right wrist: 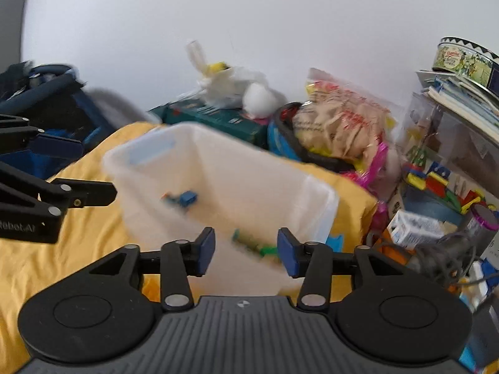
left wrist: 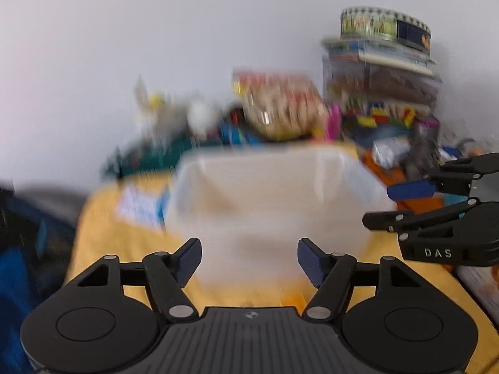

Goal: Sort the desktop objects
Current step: 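Carry both wooden cubes over the white bin and open both tools to drop them, then grasp the green brick with the left tool while the right tool grasps the yellow brick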

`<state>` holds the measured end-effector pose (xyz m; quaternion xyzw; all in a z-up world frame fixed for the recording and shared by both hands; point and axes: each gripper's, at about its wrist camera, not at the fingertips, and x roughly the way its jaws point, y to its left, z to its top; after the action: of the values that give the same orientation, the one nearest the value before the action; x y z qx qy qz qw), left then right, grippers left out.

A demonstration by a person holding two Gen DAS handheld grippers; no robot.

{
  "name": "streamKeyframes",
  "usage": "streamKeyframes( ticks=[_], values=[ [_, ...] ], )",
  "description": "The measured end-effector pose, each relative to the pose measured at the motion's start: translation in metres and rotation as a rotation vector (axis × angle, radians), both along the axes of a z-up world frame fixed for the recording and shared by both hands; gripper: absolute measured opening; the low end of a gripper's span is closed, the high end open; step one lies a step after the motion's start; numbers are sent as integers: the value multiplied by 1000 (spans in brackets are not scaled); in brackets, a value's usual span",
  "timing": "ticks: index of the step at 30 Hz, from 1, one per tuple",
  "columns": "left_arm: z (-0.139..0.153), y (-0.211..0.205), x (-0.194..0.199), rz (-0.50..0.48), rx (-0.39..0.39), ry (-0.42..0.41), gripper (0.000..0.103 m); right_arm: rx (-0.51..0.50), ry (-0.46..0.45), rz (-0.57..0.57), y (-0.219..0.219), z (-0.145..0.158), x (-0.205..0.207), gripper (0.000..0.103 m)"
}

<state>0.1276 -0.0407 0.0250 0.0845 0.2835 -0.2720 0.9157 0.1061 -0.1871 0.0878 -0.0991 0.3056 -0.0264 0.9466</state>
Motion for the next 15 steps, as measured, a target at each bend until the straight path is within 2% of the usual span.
streamKeyframes(
  ticks=[3,9,12,15],
  values=[
    [-32,8,-26,0,41,87,72,-12,84,31,6,-29,-19,49],
    [-72,25,-81,-15,106,179,72,60,245,39,15,-96,-58,42],
    [-84,32,-102,-2,169,140,71,102,288,32,17,-112,-71,41],
    [-91,39,-108,31,206,96,71,60,259,39,21,-112,-75,41]
  ],
)
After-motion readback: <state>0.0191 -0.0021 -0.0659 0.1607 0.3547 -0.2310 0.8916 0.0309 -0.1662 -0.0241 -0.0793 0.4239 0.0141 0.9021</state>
